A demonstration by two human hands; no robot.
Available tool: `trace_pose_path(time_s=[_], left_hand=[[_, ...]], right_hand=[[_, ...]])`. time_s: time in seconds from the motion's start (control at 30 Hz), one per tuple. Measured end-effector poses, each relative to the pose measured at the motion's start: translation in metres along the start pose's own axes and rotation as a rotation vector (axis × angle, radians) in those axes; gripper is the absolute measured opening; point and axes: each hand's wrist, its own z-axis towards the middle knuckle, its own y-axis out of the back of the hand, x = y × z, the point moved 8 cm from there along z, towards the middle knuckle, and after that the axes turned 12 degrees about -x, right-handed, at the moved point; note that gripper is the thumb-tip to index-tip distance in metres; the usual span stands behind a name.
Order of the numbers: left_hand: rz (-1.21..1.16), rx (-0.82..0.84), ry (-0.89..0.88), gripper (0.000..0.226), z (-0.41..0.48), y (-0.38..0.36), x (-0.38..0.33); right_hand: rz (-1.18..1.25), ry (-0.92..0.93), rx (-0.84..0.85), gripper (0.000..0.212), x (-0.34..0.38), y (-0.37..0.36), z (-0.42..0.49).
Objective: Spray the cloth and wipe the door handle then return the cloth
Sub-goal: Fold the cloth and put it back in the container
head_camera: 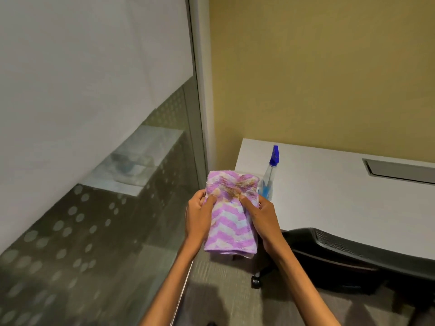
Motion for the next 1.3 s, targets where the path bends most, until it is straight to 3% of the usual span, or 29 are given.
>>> trace_pose_path(time_s=[0.2, 0.57, 0.73, 0.9, 1.0, 1.1, 1.2, 1.3], left_hand=[[0.048, 0.083, 0.0, 0.025, 0.053, -0.041, 0.009], [0.236, 0.259, 0.02, 0.031, 0.132, -0.129, 0.031], [0.296, 0.215, 0.006, 0.039, 0.164, -0.165, 0.048], [0.399, 0.226, -0.05, 0.033, 0.186, -0.193, 0.072], [0.492, 0.29, -0.078, 0.033, 0.198, -0.211, 0.094], [0.569, 0.391, -0.089, 0.047, 0.203, -0.226, 0.11], [0.631, 0.495, 0.001, 0.065, 0.205, -0.237, 0.131], [0.673, 0.571, 0.038, 0.067, 0.209, -0.243, 0.146]], right_hand=[[-0.05, -0.038, -0.13, 0.045, -0.008, -0.011, 0.054], [-0.199, -0.13, -0.298, 0.057, -0.039, -0.017, 0.163], [-0.288, -0.16, -0.237, 0.058, -0.059, -0.034, 0.213], [-0.426, -0.182, -0.169, 0.054, -0.08, -0.042, 0.243], [-0.462, -0.185, -0.172, 0.052, -0.092, -0.045, 0.257], [-0.49, -0.176, -0.184, 0.05, -0.103, -0.05, 0.27], [-0.52, -0.201, -0.182, 0.048, -0.113, -0.054, 0.282], [-0.555, -0.228, -0.195, 0.046, -0.123, -0.058, 0.288]])
